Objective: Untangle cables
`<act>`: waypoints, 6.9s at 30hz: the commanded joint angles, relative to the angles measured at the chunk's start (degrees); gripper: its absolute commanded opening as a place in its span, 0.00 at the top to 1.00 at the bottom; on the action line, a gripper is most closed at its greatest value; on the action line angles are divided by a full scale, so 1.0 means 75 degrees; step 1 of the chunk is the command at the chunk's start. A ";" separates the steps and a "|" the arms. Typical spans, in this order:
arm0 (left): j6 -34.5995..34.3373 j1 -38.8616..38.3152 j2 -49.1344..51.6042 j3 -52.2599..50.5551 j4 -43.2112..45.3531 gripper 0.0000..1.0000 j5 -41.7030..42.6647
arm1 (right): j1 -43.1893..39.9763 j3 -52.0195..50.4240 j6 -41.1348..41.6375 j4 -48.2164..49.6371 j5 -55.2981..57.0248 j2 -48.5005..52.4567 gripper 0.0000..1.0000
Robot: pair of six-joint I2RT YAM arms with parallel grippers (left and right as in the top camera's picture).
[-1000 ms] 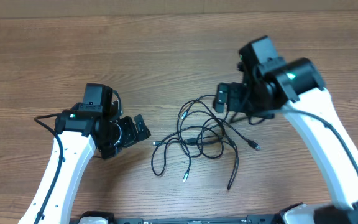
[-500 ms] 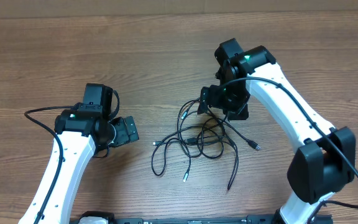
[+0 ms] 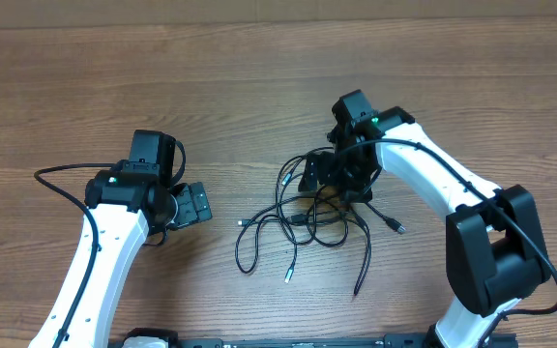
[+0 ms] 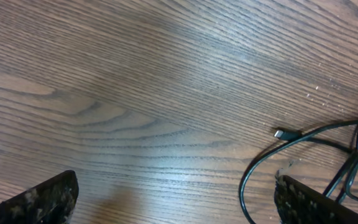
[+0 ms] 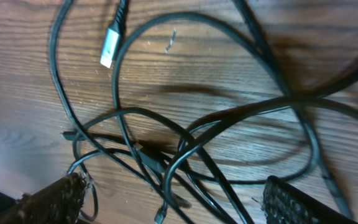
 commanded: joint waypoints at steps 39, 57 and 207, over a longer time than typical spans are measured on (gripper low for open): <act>0.0114 -0.0009 -0.0003 0.0023 0.0149 0.00 -0.0181 | 0.0930 -0.0163 -0.0245 0.2253 -0.1303 -0.2713 0.96; 0.0114 -0.0009 -0.0003 0.0023 0.0149 0.00 -0.0181 | 0.0901 0.2419 -0.0673 0.2194 0.2608 -0.6499 0.96; -0.8507 -0.1017 -0.0857 0.1346 1.1727 0.96 0.7198 | 0.0915 0.9431 -0.5438 -0.4905 -0.2060 -0.0734 0.11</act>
